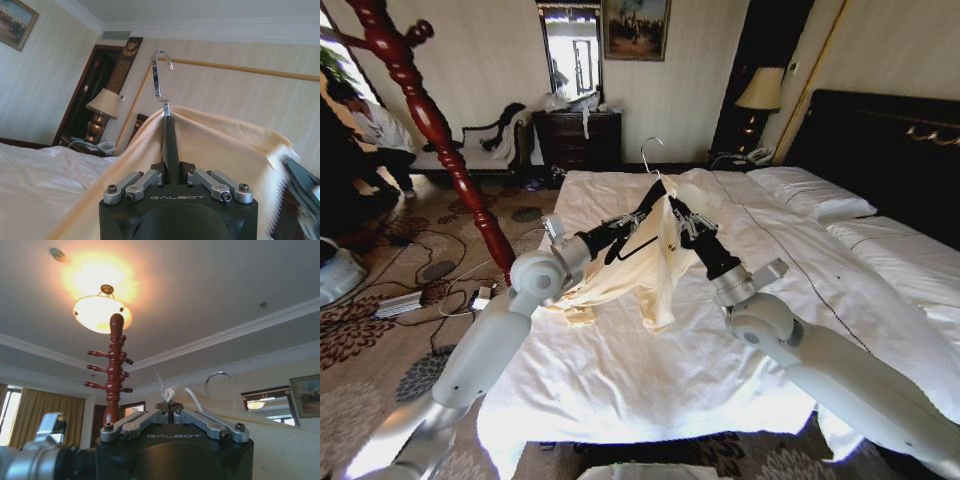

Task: Pick up the clothes from the bed and hang them on the clothes hanger.

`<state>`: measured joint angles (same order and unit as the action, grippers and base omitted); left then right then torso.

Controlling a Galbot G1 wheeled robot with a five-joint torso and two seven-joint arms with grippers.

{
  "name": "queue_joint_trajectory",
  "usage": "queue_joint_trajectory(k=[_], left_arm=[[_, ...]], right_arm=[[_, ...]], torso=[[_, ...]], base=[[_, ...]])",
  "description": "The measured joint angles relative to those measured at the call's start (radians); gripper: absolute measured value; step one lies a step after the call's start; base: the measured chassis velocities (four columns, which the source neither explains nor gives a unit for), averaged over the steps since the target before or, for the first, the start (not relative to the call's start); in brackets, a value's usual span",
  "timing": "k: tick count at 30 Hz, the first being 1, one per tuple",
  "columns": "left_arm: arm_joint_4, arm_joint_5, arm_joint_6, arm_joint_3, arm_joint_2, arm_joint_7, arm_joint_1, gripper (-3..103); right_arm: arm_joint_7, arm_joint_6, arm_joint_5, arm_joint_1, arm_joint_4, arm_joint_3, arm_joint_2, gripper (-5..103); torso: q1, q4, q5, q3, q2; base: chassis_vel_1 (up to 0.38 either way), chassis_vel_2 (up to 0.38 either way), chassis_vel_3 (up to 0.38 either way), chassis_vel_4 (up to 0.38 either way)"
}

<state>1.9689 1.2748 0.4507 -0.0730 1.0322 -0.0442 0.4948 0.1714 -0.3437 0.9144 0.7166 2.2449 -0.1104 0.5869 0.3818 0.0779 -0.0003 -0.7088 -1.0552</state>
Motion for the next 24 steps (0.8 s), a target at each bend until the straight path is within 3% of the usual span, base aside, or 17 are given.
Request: queue_joint_trajectory(k=[4, 7, 9, 10, 14, 16, 18, 22, 24], left_arm=[[0.009, 0.013, 0.000, 0.006, -0.009, -0.002, -0.018, 16], [0.023, 0.028, 0.001, 0.009, -0.022, -0.013, -0.028, 16], [0.025, 0.029, 0.001, 0.009, -0.024, -0.014, -0.029, 16], [0.030, 0.033, 0.002, 0.009, -0.032, -0.017, -0.032, 16], [0.035, 0.040, 0.002, 0.005, -0.048, -0.019, -0.037, 16], [0.042, 0.045, 0.002, -0.001, -0.062, -0.020, -0.033, 16], [0.045, 0.046, 0.002, -0.004, -0.068, -0.020, -0.030, 16], [0.074, 0.056, 0.002, -0.021, -0.118, -0.020, -0.006, 16], [0.080, 0.059, 0.002, -0.024, -0.128, -0.020, -0.002, 16]], right_arm=[[0.008, 0.000, -0.037, 0.032, 0.023, -0.001, -0.014, -3], [0.010, -0.006, -0.076, 0.054, 0.024, 0.013, -0.013, 13], [0.010, -0.007, -0.077, 0.056, 0.024, 0.015, -0.013, 13], [0.011, -0.012, -0.077, 0.065, 0.033, 0.021, -0.015, 24], [-0.019, -0.040, -0.071, 0.083, 0.056, 0.032, -0.025, 34], [-0.026, -0.046, -0.043, 0.087, 0.067, 0.044, -0.028, 45], [-0.025, -0.046, -0.019, 0.088, 0.071, 0.053, -0.029, 45], [0.110, 0.039, 0.181, 0.005, 0.044, 0.145, -0.049, 68], [0.118, 0.050, 0.221, -0.015, 0.030, 0.156, -0.054, 68]], torso=[[0.000, 0.0003, 0.0002, 0.000, 0.000], [0.000, -0.0001, 0.0002, 0.000, 0.000], [0.000, -0.0001, 0.0002, 0.000, 0.000], [0.000, -0.0001, 0.0003, 0.000, 0.000], [0.000, 0.0001, 0.0003, 0.000, 0.000], [0.000, 0.0002, 0.0003, 0.000, 0.000], [0.000, 0.0000, 0.0003, 0.000, 0.000], [0.000, 0.0000, 0.0001, 0.000, 0.000], [0.000, -0.0001, 0.0002, 0.000, 0.000]], base=[[0.000, 0.000, 0.000, 0.000], [0.000, 0.000, 0.000, 0.000], [0.000, 0.000, 0.000, 0.000], [0.000, 0.000, 0.000, 0.000], [0.000, 0.000, 0.000, 0.000], [0.000, 0.000, 0.000, 0.000], [0.000, 0.000, 0.000, 0.000], [0.000, 0.000, 0.000, 0.000], [0.000, 0.000, 0.000, 0.000]])
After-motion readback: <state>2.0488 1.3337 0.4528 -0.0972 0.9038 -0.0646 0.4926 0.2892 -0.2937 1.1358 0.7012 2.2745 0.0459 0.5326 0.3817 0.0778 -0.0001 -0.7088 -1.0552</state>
